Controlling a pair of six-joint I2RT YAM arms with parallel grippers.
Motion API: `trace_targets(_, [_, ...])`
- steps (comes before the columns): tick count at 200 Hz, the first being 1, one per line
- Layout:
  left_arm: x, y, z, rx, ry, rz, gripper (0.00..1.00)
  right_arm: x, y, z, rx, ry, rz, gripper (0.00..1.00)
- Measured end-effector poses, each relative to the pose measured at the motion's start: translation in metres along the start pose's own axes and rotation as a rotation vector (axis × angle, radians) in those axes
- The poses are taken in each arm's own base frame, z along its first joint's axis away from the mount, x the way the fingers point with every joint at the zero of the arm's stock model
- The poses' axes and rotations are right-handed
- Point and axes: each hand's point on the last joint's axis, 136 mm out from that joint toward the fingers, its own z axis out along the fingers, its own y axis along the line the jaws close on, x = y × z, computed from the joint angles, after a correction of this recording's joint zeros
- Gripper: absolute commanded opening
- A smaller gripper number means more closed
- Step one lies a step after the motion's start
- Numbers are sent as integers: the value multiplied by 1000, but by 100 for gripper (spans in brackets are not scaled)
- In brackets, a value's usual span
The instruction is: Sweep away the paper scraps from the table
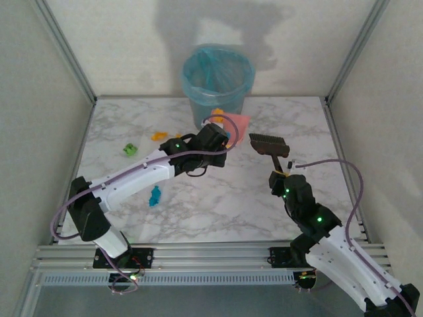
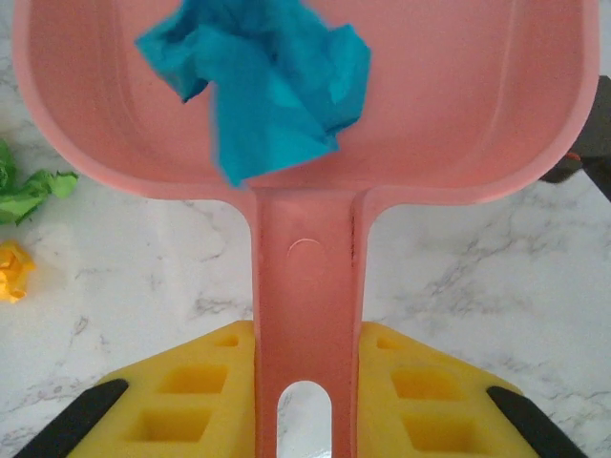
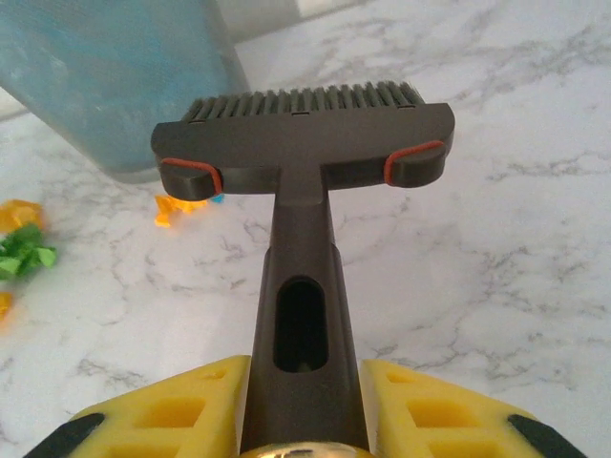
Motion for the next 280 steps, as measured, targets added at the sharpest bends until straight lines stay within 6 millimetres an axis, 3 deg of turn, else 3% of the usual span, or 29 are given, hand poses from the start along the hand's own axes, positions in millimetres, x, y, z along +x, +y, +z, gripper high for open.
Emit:
trace_targets(33, [-8,-3,-2,-9,8,1,0,-8,2,-4,-20,-39,15,0])
trace_targets(88, [-17,-7,2,-45,28,15,0,-3,0,1,2,-17,3,0])
trace_targets(159, [-21,-8,-11,-60,42,30,0,3,-1,5,14,8,-5,0])
trace_targets(233, [-23,-61,-18,-3,66,122,0,3,0,5,12,7,-5,0])
trace_targets(280, [-45,-77,-21,9,44,130,0,3,0,5,13,8,-5,0])
